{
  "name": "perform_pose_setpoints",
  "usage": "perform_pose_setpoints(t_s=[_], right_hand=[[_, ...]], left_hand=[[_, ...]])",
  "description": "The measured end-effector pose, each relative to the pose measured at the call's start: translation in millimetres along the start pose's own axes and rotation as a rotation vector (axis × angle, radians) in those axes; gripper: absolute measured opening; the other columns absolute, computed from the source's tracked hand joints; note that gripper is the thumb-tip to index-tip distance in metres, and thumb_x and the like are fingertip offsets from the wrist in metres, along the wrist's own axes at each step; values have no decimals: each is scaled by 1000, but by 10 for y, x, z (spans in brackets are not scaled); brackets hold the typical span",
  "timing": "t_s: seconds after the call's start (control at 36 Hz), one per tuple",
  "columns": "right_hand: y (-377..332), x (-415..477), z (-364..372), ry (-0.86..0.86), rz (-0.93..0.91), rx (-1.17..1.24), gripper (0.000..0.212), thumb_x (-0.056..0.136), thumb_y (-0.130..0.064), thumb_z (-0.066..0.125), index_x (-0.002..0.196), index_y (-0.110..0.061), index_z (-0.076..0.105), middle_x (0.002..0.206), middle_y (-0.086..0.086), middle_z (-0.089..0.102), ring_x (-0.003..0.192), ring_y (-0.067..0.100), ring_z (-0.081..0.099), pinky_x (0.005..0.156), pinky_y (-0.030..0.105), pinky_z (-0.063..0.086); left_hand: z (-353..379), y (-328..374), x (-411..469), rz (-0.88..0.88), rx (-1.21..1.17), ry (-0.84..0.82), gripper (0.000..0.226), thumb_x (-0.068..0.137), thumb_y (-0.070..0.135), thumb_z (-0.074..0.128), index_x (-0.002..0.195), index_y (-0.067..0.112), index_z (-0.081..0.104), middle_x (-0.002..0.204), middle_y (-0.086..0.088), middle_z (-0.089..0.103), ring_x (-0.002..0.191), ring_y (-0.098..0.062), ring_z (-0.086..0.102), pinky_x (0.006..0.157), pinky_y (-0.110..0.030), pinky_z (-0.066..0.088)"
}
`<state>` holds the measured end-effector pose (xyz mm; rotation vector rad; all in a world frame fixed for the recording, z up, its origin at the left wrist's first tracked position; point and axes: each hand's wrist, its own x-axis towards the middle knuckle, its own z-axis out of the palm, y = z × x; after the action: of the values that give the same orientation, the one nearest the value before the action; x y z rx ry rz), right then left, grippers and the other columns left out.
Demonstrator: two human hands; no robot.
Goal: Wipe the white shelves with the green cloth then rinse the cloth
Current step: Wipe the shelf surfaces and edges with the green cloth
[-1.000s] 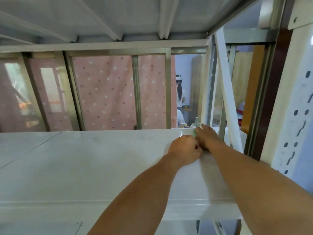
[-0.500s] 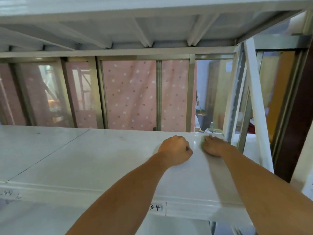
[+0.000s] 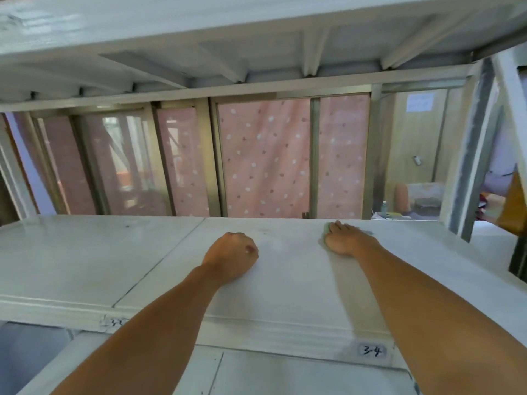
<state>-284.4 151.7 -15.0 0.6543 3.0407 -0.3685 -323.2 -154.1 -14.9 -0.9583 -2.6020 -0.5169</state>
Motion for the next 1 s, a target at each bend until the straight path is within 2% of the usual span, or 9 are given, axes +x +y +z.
perform_pose_setpoints(t_s=[0.11, 0.19, 0.36, 0.47, 0.58, 0.72, 0.81, 0.89, 1.0], right_hand=[[-378, -35, 50, 3, -11, -20, 66, 101, -42, 17, 159, -14, 7, 167, 5, -1, 153, 26, 6, 122, 50, 2], [-633, -21, 106, -10, -21, -21, 69, 99, -45, 17, 159, -14, 7, 167, 6, 0, 153, 28, 8, 122, 51, 6], [-1260, -87, 236, -36, -66, -69, 71, 98, -48, 16, 160, -14, 5, 167, 5, -2, 153, 27, 6, 122, 52, 7], [-1647, -145, 297, -48, -67, -58, 66, 103, -45, 16, 160, -16, 2, 167, 3, -5, 153, 26, 3, 122, 52, 3], [-1956, -195, 340, -45, -61, -58, 64, 104, -45, 14, 160, -17, 1, 167, 1, -6, 153, 26, 1, 121, 53, 1], [-2279, -167, 408, -44, -71, -67, 65, 104, -46, 13, 160, -16, -1, 167, 3, -6, 153, 27, 3, 122, 52, 3], [-2458, -118, 452, -40, -70, -66, 66, 103, -48, 13, 160, -16, 0, 167, 2, -5, 153, 27, 4, 122, 53, 3], [-2631, -55, 491, -24, -46, -47, 63, 104, -43, 11, 160, -16, 0, 167, 2, -4, 153, 28, 4, 122, 51, 3], [-2868, -55, 551, -6, -26, -27, 60, 105, -39, 10, 160, -15, 2, 167, 4, -2, 153, 28, 6, 122, 50, 4]], left_hand=[[-95, -253, -85, 60, -17, 5, 25, 83, 24, 53, 86, 22, 78, 94, 4, 71, 86, -19, 63, 79, -31, 52], [-179, -477, -161, 49, -11, 12, 31, 77, 27, 47, 83, 21, 77, 91, 3, 70, 85, -21, 63, 77, -33, 53], [-460, -1007, -361, -41, -3, 30, 37, 76, 29, 40, 82, 20, 75, 93, 2, 68, 86, -23, 62, 77, -34, 53], [-652, -1345, -513, -103, 62, 55, 26, 86, 23, 48, 84, 17, 73, 92, -1, 65, 85, -25, 60, 73, -31, 50], [-823, -1732, -701, -178, 115, 93, 25, 88, 25, 49, 88, 19, 73, 93, 1, 65, 82, -22, 59, 72, -30, 50], [-979, -2138, -923, -252, 102, 42, 25, 86, 26, 46, 80, 20, 70, 85, 3, 63, 75, -17, 57, 64, -28, 46], [-1004, -2252, -965, -256, 49, -2, 29, 81, 31, 41, 74, 18, 66, 82, 4, 63, 73, -17, 58, 67, -31, 51], [-984, -2223, -964, -239, 38, 8, 25, 81, 30, 44, 65, 16, 56, 77, 1, 58, 71, -21, 56, 65, -31, 49], [-982, -2203, -958, -215, 85, 36, 30, 85, 32, 47, 65, 14, 60, 74, -1, 58, 71, -23, 57, 67, -33, 52]])
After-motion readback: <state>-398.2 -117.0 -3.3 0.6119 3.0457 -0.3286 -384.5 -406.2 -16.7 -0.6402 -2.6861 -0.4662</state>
